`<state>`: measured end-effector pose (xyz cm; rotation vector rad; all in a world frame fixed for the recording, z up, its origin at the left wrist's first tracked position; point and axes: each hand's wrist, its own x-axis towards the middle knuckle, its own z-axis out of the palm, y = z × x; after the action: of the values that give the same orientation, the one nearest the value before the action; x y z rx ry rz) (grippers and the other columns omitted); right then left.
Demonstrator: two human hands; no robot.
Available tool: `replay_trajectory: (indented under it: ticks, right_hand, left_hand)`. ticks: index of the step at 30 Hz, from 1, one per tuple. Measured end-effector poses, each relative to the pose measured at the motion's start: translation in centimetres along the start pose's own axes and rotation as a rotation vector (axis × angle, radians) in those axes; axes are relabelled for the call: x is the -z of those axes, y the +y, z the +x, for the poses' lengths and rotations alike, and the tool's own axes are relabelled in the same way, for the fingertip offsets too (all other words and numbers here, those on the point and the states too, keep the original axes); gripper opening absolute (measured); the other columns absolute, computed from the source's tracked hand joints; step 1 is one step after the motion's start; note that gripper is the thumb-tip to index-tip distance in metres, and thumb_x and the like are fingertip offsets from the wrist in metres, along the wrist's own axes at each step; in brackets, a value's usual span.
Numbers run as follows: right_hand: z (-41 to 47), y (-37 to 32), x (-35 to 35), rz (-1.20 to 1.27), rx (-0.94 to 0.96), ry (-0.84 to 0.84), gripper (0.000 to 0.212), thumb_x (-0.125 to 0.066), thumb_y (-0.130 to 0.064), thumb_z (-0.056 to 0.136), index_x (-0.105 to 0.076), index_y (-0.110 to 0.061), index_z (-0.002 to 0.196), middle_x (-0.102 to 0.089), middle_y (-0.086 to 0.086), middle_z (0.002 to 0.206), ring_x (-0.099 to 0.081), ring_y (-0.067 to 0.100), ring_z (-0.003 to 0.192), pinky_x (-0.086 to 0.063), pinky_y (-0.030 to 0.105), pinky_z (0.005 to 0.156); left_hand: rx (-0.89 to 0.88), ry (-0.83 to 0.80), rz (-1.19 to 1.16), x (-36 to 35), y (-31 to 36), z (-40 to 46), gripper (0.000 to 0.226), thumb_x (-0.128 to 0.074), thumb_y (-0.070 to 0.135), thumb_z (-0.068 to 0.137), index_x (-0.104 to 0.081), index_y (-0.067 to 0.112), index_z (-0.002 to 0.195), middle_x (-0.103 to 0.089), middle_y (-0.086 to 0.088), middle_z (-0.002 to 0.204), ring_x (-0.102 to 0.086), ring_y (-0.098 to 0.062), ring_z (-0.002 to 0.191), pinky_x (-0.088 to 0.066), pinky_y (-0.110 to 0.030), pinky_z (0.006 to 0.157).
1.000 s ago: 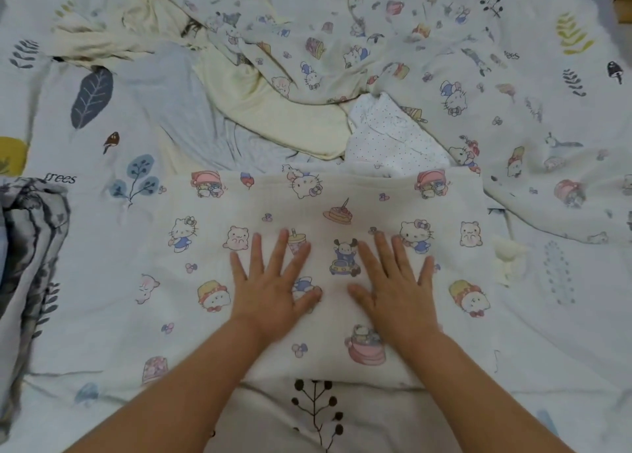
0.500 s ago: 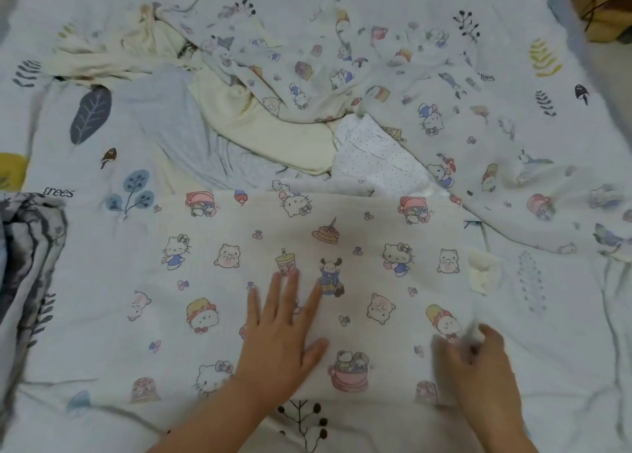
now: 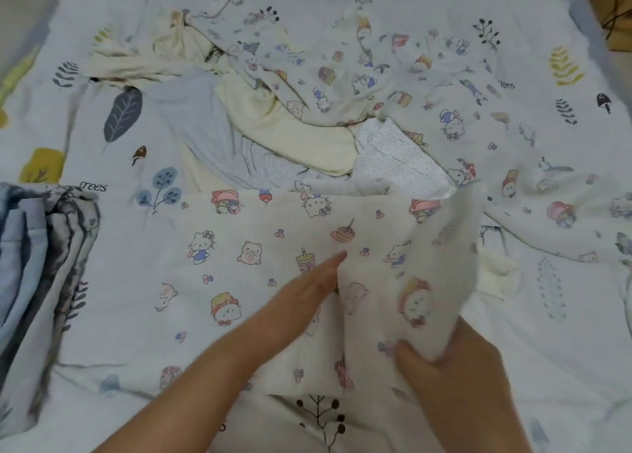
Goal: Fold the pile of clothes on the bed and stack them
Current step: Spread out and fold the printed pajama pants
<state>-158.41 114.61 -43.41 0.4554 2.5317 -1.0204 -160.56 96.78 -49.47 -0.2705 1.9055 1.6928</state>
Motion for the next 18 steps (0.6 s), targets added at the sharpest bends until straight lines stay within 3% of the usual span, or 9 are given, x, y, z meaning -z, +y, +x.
replay_trajectory:
  ticks: [2, 4, 6, 8, 10, 12, 14, 16, 18]
  right_hand:
    - [-1.4, -3.0, -1.9, -0.227, 0.230, -0.043, 0.051, -0.066, -0.035, 0.075, -0.047, -0.031, 0.121, -0.054, -0.024, 0.102, -0.048, -0.006, 0.068, -0.037, 0.002, 0.059]
    - [-2.7, -5.6, -4.3, -0.355, 0.386, -0.069, 0.069, -0.074, -0.030, 0.066, -0.048, -0.026, 0.129, -0.052, -0.015, 0.130, -0.059, -0.001, 0.075, -0.043, 0.005, 0.059]
    - [-3.6, -7.5, -7.1, -0.394, 0.499, -0.014, 0.064, -0.086, -0.026, 0.041, -0.068, -0.019, 0.102, -0.069, 0.000, 0.111, -0.065, 0.009, 0.060, -0.049, 0.018, 0.046]
    - [-4.2, -9.1, -9.7, -0.433, 0.555, -0.003, 0.048, -0.087, -0.030, 0.033, -0.072, -0.020, 0.077, -0.074, -0.001, 0.094, -0.062, 0.008, 0.050, -0.045, 0.018, 0.040]
    - [-4.8, -10.3, -11.9, -0.443, 0.571, -0.064, 0.044, -0.084, -0.041, 0.033, -0.074, -0.024, 0.073, -0.074, -0.006, 0.093, -0.061, 0.003, 0.052, -0.042, 0.016, 0.041]
    - [-5.4, -11.1, -13.3, -0.456, 0.563, -0.141, 0.047, -0.079, -0.050, 0.046, -0.073, -0.029, 0.087, -0.070, -0.009, 0.106, -0.064, 0.001, 0.073, -0.047, 0.014, 0.054]
    - [-5.6, -10.8, -15.7, -0.344, 0.642, -0.441, 0.052, -0.067, -0.041, 0.075, -0.057, -0.019, 0.121, -0.042, 0.003, 0.144, -0.050, 0.015, 0.117, -0.045, 0.027, 0.088]
    - [-5.4, -10.0, -17.0, -0.339, 0.729, -0.664, 0.054, -0.052, -0.034, 0.089, -0.037, -0.012, 0.137, -0.015, 0.005, 0.155, -0.022, 0.022, 0.136, -0.026, 0.038, 0.108]
    - [-5.1, -8.7, -17.5, -0.348, 0.757, -0.653, 0.052, -0.051, -0.034, 0.090, -0.040, -0.014, 0.137, -0.020, 0.007, 0.154, -0.019, 0.022, 0.140, -0.016, 0.040, 0.114]
  left_hand:
    - [-0.021, -0.030, -0.221, 1.3, 2.6, -1.0, 0.058, -0.030, 0.080, 0.073, -0.040, 0.055, 0.124, -0.042, 0.022, 0.139, -0.039, -0.007, 0.132, -0.034, -0.034, 0.108]
    - [-0.038, -0.086, -0.407, 3.0, 3.7, -1.8, 0.066, -0.038, 0.074, 0.074, -0.055, 0.037, 0.126, -0.058, 0.006, 0.130, -0.054, -0.015, 0.121, -0.047, -0.036, 0.098]
    - [-0.031, -0.126, -0.616, 5.0, 4.3, -3.0, 0.064, -0.066, 0.068, 0.054, -0.075, 0.023, 0.099, -0.071, -0.003, 0.103, -0.067, -0.016, 0.091, -0.055, -0.025, 0.076]
    - [0.000, -0.121, -0.776, 7.4, 2.8, -4.0, 0.068, -0.086, 0.061, 0.027, -0.078, 0.017, 0.078, -0.070, -0.009, 0.081, -0.062, -0.016, 0.064, -0.052, -0.021, 0.058]
    - [-0.054, -0.130, -0.894, 9.8, 1.6, -5.3, 0.065, -0.084, 0.051, 0.056, -0.073, 0.002, 0.098, -0.069, -0.025, 0.097, -0.068, -0.024, 0.082, -0.054, -0.025, 0.077]
    - [-0.206, 0.009, -0.911, 12.5, 0.3, -7.1, 0.066, -0.028, 0.044, 0.100, -0.040, -0.011, 0.133, -0.040, -0.036, 0.135, -0.044, -0.038, 0.127, -0.030, -0.041, 0.109]
    - [-0.190, -0.070, -1.139, 13.5, -2.7, -7.5, 0.075, -0.001, 0.045, 0.100, -0.033, -0.012, 0.137, -0.035, -0.037, 0.139, -0.035, -0.042, 0.132, -0.021, -0.046, 0.113]
    - [0.152, 0.118, -1.005, 15.4, -5.2, -7.7, 0.059, -0.031, 0.042, 0.095, -0.059, -0.003, 0.122, -0.057, -0.027, 0.125, -0.055, -0.036, 0.118, -0.043, -0.043, 0.101]
    - [0.326, 0.442, -0.626, 16.8, -7.3, -7.4, 0.052, -0.051, 0.047, 0.085, -0.062, 0.009, 0.119, -0.064, -0.015, 0.119, -0.063, -0.029, 0.108, -0.048, -0.043, 0.095]
